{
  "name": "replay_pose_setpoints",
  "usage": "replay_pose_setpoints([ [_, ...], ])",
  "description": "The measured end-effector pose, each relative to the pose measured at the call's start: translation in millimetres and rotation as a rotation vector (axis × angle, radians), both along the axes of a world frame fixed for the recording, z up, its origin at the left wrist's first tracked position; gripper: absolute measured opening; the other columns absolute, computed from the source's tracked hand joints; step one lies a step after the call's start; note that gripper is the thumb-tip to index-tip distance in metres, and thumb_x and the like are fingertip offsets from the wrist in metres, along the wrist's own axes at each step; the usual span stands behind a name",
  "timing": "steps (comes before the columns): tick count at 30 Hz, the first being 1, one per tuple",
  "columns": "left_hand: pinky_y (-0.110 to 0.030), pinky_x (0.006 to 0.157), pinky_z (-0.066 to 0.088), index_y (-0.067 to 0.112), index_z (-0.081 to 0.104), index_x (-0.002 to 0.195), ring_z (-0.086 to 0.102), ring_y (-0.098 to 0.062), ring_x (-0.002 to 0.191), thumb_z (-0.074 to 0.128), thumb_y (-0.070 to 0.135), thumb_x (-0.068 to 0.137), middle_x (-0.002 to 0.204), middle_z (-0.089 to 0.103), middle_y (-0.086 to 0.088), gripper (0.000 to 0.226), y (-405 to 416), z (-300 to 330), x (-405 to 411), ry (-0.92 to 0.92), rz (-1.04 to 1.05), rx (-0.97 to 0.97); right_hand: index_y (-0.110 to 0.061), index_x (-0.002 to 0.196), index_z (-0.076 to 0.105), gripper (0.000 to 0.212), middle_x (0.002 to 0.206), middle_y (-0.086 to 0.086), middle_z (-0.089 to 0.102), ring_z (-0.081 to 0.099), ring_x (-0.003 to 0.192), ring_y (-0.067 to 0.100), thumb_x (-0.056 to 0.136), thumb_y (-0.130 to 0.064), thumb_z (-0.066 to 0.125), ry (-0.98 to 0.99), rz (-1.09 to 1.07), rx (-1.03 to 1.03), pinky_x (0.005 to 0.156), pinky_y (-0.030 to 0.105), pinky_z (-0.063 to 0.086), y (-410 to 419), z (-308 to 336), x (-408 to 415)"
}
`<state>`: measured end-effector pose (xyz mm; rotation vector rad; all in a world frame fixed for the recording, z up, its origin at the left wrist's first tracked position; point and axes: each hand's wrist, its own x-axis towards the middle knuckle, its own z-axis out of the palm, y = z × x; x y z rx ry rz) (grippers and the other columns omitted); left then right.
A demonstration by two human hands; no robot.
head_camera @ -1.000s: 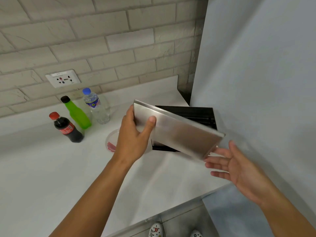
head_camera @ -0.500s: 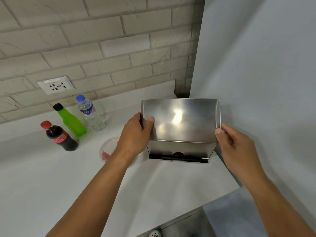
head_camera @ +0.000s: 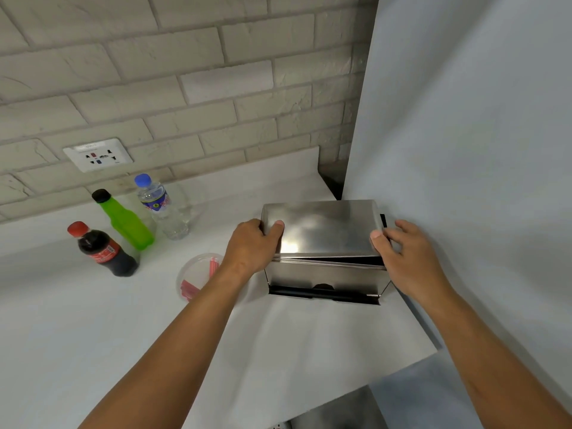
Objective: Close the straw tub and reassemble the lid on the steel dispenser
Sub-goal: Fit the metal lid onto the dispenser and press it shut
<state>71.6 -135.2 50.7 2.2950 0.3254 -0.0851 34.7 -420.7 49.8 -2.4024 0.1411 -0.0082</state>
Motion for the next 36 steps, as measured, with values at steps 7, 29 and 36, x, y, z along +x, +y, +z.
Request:
replay_pose_setpoints([
  [7,-0.028,0.056,0.042,0.010,0.064,0.079,0.063,-0.021,0.070,0.054,0.052,0.100,0.077,0.068,-0.004,0.047,-0.7,-4.3,-1.9,-0.011,0.014,-0.003,-0.016,0.130,0.067,0.053,0.167,0.008,0.030,0.021,0.156,0.022,0.103,-0.054,0.040,0.009,0.021,-0.006,0.119,0.043,0.027,1.1,-14.3,2.9],
  [29,-0.030,0.086,0.048,0.012,0.059,0.124,0.065,-0.023,0.102,0.051,0.042,0.106,0.115,0.069,-0.003,0.036,-23.0,-8.9,9.1,-0.117,-0.071,-0.103,-0.018,0.162,0.024,0.065,0.163,0.002,0.039,0.038,0.148,0.021,0.105,-0.041,0.049,-0.005,0.041,0.107,0.116,0.033,0.030,6.9,-5.7,6.7],
  [36,-0.029,0.077,0.047,0.017,0.058,0.121,0.066,-0.021,0.097,0.049,0.046,0.106,0.105,0.069,0.003,0.035,-21.9,-7.7,8.4,-0.106,-0.114,-0.082,-0.026,0.163,0.018,0.070,0.167,-0.006,0.030,0.033,0.151,0.016,0.103,-0.047,0.049,-0.006,0.033,0.140,0.115,0.029,0.027,1.9,-12.8,-3.0],
])
